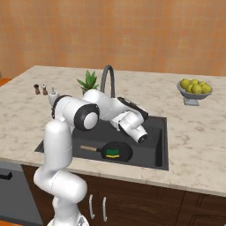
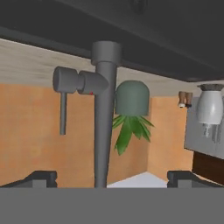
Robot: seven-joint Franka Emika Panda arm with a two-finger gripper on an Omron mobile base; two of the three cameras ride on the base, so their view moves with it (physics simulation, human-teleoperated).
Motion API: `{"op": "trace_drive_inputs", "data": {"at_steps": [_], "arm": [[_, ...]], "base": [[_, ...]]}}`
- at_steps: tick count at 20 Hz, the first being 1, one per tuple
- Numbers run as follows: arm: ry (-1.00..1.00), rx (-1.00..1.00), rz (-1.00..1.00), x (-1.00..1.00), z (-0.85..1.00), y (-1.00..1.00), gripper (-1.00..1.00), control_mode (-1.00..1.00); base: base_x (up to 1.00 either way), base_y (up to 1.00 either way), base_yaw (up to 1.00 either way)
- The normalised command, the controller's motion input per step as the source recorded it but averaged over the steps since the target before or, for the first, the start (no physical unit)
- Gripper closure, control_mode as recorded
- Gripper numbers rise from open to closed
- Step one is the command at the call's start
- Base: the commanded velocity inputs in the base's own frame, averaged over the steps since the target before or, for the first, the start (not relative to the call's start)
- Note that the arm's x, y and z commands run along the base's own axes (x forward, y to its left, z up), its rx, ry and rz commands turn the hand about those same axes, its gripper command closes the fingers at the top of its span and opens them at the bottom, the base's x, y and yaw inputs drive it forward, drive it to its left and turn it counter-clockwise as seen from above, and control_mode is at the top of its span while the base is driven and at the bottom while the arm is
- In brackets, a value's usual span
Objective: Pick the pan and sponge and place them into the sink. Then turn on the water.
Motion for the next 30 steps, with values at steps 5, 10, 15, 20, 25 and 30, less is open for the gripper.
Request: {"op": "trace_drive_inputs", "data": {"at_steps": [5,10,15,20,25,30], "arm": [[0.00,0.00,-0.04,0.45,0.00,0.00,-1.00,-1.00],[0.02,0.00,-0.01,0.48,0.00,0.00,-1.00,-1.00],[0.02,0.00,0.00,0.49,-0.03,-0.07,-1.00,-1.00],[0.00,0.01,0.00,0.40,-0.15,-0.18,-1.00,-1.00],[0.00,0.00,0.00,0.31,-0.38,-0.07,-1.00,-1.00],[0.00,0.00,-0.01,0.18,-0.20,0.00,-1.00,-1.00]], "base": [[0.00,0.00,0.00],[0.00,0.00,0.00],[0.00,0.00,0.00],[0.00,0.00,0.00],[0.00,0.00,0.00],[0.00,0.00,0.00]]}}
